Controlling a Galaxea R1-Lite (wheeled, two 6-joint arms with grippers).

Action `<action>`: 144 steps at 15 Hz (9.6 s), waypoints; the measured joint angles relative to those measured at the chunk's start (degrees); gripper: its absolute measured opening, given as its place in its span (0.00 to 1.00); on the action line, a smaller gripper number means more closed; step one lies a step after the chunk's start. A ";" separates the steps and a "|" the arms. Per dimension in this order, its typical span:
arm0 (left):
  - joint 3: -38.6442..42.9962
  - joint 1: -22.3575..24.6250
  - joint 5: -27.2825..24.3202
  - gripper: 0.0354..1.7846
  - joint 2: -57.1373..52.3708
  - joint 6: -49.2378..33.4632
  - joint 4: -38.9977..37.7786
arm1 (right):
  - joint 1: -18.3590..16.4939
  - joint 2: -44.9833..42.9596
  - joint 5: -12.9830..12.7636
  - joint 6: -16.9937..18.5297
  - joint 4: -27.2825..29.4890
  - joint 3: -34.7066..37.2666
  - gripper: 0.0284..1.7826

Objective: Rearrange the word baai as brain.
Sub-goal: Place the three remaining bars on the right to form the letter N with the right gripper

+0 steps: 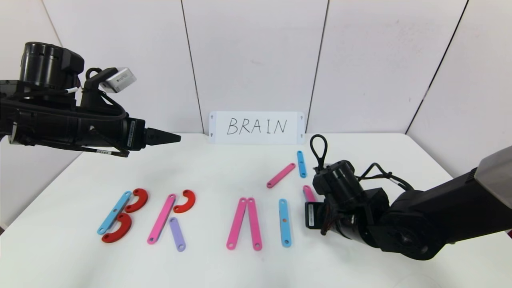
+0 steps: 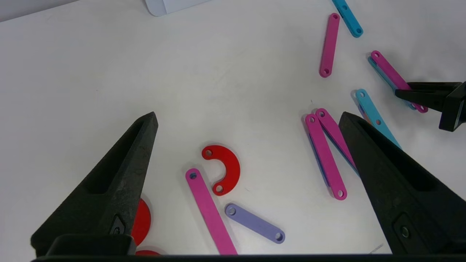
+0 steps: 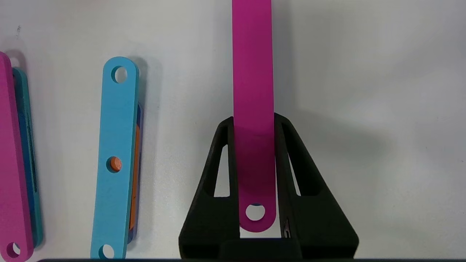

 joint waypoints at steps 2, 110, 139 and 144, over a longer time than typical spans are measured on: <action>0.00 -0.07 0.02 0.97 0.06 -0.02 0.00 | 0.10 -0.33 0.00 0.00 0.01 0.79 0.21; 1.07 -2.76 0.40 0.97 -0.24 0.00 -0.02 | -10.64 2.10 9.75 -20.55 -6.39 -3.51 0.97; 1.15 -3.13 0.44 0.97 0.09 0.00 0.00 | -8.23 5.51 4.35 -17.49 -2.80 -7.50 0.97; 1.26 -3.22 0.38 0.97 0.09 0.00 -0.02 | -9.24 4.56 2.95 -17.66 -2.69 -7.17 0.97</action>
